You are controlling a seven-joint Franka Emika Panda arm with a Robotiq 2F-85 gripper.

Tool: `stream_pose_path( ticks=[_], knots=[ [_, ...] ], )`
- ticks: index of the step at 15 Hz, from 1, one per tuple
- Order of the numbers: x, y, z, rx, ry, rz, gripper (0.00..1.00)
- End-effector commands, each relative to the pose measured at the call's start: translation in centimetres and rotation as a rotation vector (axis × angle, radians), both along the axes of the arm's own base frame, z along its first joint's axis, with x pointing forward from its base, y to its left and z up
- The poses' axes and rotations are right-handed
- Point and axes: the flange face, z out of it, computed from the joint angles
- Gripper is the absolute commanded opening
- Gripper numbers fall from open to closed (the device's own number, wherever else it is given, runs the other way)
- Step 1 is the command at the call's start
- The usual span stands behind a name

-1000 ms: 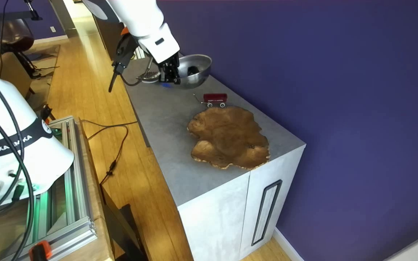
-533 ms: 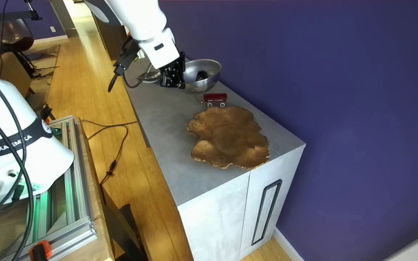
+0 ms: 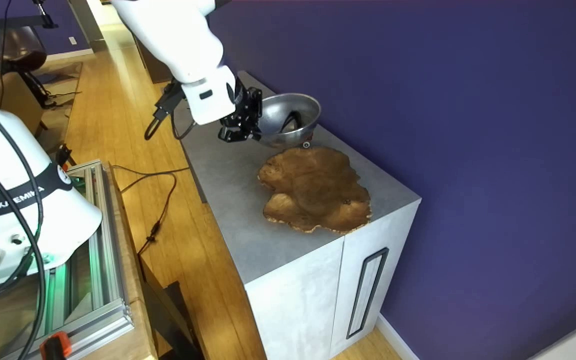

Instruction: Put the silver bowl on the wooden plate

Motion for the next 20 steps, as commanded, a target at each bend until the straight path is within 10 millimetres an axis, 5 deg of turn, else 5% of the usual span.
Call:
stream_pose_path(
  ticks=[1,7,11,18,19,20],
  knots=[
    [-2.0,-2.6,-2.4,0.046,0.043,-0.134,0.02],
    [-4.8,-5.1,-3.7,0.080,0.056,-0.381,0.02],
    [-5.4,-4.6,-3.3,0.060,0.054,-0.470,0.02],
    [-2.9,-2.7,-2.9,0.009,0.075,-0.450,0.02],
    [-2.4,-2.5,-3.2,0.011,0.083,-0.436,0.27],
    [-2.0,-2.2,-3.3,0.012,0.089,-0.427,0.36]
  ],
)
